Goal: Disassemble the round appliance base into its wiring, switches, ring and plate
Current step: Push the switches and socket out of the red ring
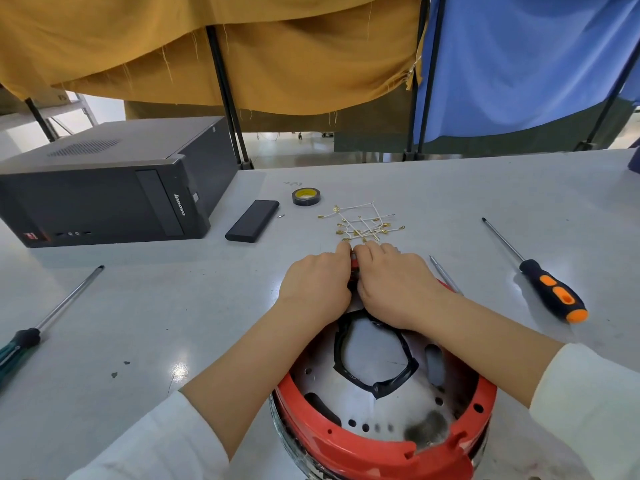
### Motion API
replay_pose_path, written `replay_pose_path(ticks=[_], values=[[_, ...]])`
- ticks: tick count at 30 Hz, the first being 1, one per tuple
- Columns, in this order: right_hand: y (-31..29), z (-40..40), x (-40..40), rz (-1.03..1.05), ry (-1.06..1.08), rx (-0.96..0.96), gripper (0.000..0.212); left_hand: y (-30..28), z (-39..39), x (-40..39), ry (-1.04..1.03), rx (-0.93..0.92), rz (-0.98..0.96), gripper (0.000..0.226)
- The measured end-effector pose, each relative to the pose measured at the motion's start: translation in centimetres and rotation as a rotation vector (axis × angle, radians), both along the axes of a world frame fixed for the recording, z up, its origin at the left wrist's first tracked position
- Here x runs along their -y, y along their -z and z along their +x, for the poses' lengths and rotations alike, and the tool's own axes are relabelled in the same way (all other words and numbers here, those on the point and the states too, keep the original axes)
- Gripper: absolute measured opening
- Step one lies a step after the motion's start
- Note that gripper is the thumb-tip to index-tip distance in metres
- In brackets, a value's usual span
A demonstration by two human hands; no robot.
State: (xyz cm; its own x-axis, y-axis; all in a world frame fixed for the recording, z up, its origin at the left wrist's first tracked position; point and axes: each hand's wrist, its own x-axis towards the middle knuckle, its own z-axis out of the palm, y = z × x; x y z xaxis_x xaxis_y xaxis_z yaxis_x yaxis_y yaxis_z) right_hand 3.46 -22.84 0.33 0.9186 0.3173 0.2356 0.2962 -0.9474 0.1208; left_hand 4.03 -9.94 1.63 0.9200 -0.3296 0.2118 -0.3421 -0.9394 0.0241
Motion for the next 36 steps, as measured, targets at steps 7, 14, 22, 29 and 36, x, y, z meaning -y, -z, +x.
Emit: replay_pose_path(ticks=[7, 14, 22, 29, 36], values=[[-2.3, 0.7, 0.6, 0.575, 0.095, -0.31, 0.031, 0.3, 0.1, -0.2, 0.01, -0.027, -0.116, 0.052], [-4.1, 3.6, 1.2, 1.055, 0.079, -0.532, 0.036, 0.4, 0.2, -0.4, 0.005, -0.049, -0.178, 0.079], [-5.0, 4.7, 4.4, 0.9, 0.14, -0.421, 0.032, 0.4, 0.3, -0.5, 0.079, -0.028, -0.085, 0.027], [-3.2, 5.1, 8.0, 0.381, 0.204, -0.364, 0.029, 0.5, 0.4, -0.5, 0.094, -0.007, -0.065, 0.013], [-0.6, 6.6, 8.7, 0.373, 0.195, -0.32, 0.031, 0.6, 0.5, -0.5, 0.102, -0.01, -0.069, 0.01]])
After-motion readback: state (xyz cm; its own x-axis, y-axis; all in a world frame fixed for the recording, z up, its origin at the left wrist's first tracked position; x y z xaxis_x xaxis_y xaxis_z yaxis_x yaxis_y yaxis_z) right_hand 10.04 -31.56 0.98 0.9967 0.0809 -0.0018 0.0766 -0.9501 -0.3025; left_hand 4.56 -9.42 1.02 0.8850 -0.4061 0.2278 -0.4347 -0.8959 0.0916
